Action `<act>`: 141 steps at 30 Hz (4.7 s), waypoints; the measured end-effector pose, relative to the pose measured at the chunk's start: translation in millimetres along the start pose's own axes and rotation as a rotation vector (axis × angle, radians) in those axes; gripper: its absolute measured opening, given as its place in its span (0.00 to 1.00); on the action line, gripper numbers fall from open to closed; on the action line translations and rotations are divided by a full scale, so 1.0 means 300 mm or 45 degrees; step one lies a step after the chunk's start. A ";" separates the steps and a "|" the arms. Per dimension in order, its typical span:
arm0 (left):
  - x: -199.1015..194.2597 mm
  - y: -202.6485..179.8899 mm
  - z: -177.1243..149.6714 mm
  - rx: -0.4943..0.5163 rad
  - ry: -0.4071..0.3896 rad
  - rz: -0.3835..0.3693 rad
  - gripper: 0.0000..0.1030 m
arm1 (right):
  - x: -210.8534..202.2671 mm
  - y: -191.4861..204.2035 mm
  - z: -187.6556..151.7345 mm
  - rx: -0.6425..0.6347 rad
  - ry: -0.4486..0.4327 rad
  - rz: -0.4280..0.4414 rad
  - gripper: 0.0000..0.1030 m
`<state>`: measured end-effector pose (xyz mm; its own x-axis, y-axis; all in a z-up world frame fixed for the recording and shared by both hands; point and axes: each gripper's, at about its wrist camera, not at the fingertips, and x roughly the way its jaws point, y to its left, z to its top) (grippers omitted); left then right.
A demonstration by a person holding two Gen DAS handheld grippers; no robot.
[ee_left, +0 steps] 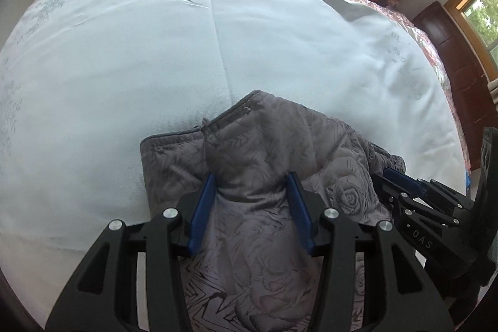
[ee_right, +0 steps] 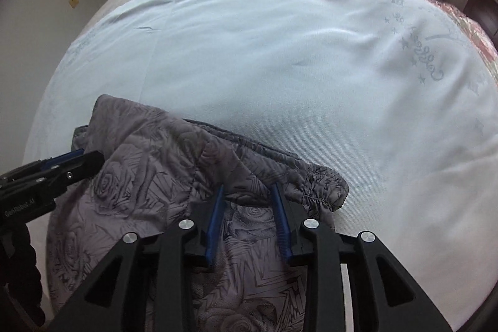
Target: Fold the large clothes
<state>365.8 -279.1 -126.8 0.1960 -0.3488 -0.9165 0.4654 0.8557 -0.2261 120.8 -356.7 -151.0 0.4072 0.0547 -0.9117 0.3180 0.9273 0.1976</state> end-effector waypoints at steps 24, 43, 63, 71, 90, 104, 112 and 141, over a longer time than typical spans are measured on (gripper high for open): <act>-0.141 -0.021 -0.333 0.083 -0.162 0.113 0.46 | -0.092 -0.009 -0.254 0.003 -0.052 0.093 0.36; -0.333 0.074 -0.452 0.015 -0.088 0.030 0.54 | -0.323 -0.052 -0.360 0.070 -0.039 0.274 0.67; -0.385 0.094 -0.490 0.041 -0.117 0.034 0.70 | -0.221 -0.062 -0.363 0.025 0.108 0.333 0.86; -0.264 0.168 -0.485 -0.080 0.041 -0.204 0.73 | -0.136 -0.051 -0.359 0.028 0.184 0.425 0.91; -0.067 0.132 -0.525 -0.072 0.115 -0.443 0.73 | 0.062 -0.046 -0.404 0.058 0.270 0.599 0.84; -0.205 0.083 -0.551 -0.056 -0.065 -0.404 0.45 | -0.079 0.074 -0.395 -0.120 0.092 0.533 0.46; -0.334 0.140 -0.527 -0.097 -0.239 -0.414 0.43 | -0.217 0.202 -0.346 -0.333 -0.073 0.474 0.41; -0.204 0.527 -0.269 -0.196 -0.351 -0.159 0.56 | 0.084 0.203 -0.276 -0.368 0.081 0.629 0.56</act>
<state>357.7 -91.6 -133.1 0.3815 -0.5269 -0.7595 0.3692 0.8401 -0.3974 79.7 -268.2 -191.8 0.3926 0.5213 -0.7577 -0.1478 0.8489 0.5075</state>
